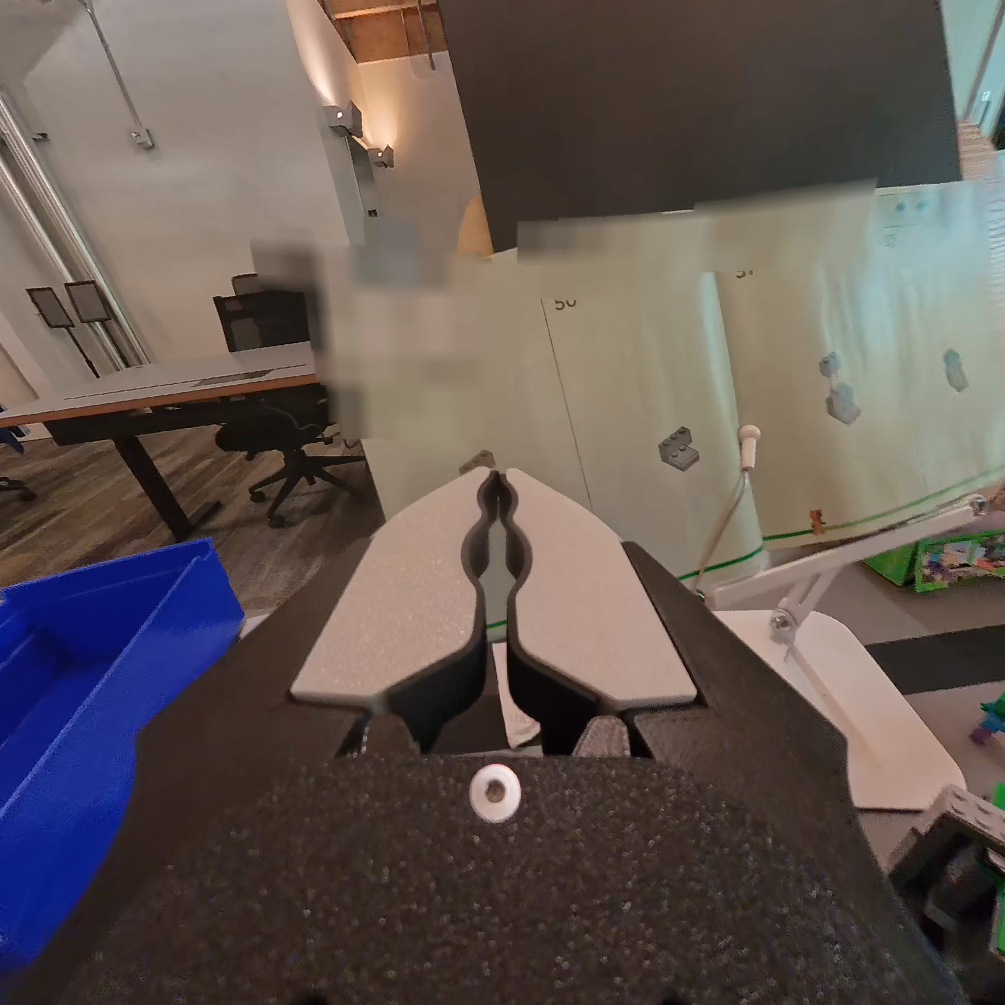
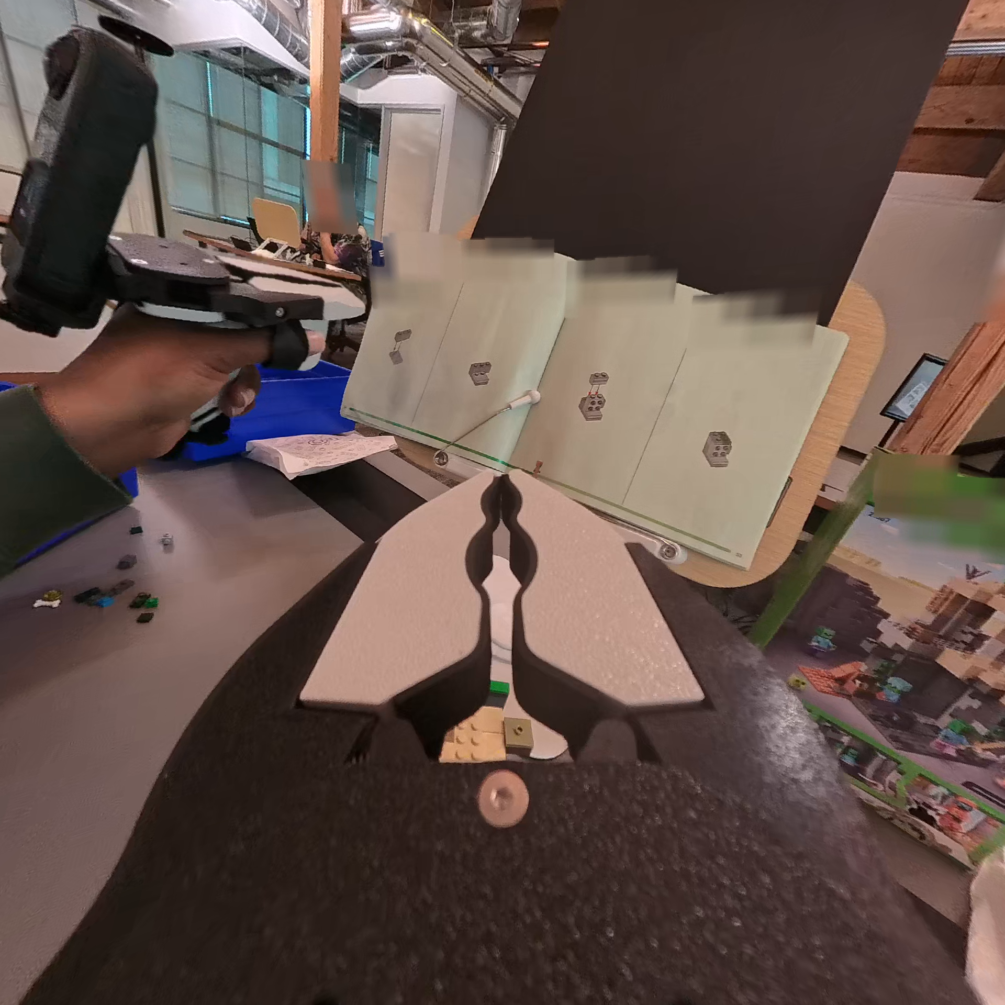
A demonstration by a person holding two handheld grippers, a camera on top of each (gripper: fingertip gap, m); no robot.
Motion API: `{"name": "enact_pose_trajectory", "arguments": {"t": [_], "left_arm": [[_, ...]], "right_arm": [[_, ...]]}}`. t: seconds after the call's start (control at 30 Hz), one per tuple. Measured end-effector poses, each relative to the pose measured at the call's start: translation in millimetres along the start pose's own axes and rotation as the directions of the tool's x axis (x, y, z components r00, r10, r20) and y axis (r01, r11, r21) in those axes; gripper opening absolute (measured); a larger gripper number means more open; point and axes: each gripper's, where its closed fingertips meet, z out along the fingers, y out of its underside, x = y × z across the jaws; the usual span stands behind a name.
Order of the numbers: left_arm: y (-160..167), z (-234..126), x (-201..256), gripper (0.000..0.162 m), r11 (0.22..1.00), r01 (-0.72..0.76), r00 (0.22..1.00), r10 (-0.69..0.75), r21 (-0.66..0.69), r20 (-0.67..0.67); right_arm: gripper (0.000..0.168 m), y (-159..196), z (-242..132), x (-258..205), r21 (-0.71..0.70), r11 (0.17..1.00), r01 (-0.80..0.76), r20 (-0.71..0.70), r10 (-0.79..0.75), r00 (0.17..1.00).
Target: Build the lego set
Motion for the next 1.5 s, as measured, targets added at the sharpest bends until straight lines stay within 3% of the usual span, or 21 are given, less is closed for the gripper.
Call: {"name": "enact_pose_trajectory", "arguments": {"t": [0.33,0.43,0.7,0.87,1.0,1.17,1.5], "left_arm": [[-1,-68,34,0.0,0.999,-0.032,0.982,0.034,0.017,-0.186],[-9,-102,35,0.015,0.999,-0.031,0.964,0.026,-0.014,-0.264],[-29,-188,-55,0.019,0.985,-0.167,0.975,0.157,-0.049,-0.16],[-1,-224,-124,0.019,0.94,-0.266,0.964,0.253,-0.215,-0.087],[64,-251,-162,0.018,0.798,-0.36,0.933,0.314,-0.483,-0.176],[163,-302,-183,0.024,0.455,-0.46,0.888,0.253,-0.762,-0.385],[246,-357,-189,0.03,0.018,-0.593,0.805,0.051,-0.805,-0.591]], "right_arm": [[0.0,2,2,-9,-0.009,1.0,0.014,0.021,-0.014,1.0],[0.0,3,2,-11,-0.015,0.999,0.031,0.023,-0.031,0.999],[0.0,3,3,-20,-0.017,0.999,0.041,0.047,-0.04,0.998],[0.0,7,6,-32,-0.037,0.996,0.084,0.066,-0.082,0.994],[0.0,10,7,-38,-0.051,0.987,0.15,0.07,-0.147,0.987],[0.0,11,7,-47,-0.046,0.984,0.171,0.1,-0.166,0.981],[0.0,10,5,-46,-0.045,0.987,0.155,0.105,-0.15,0.983]]}}
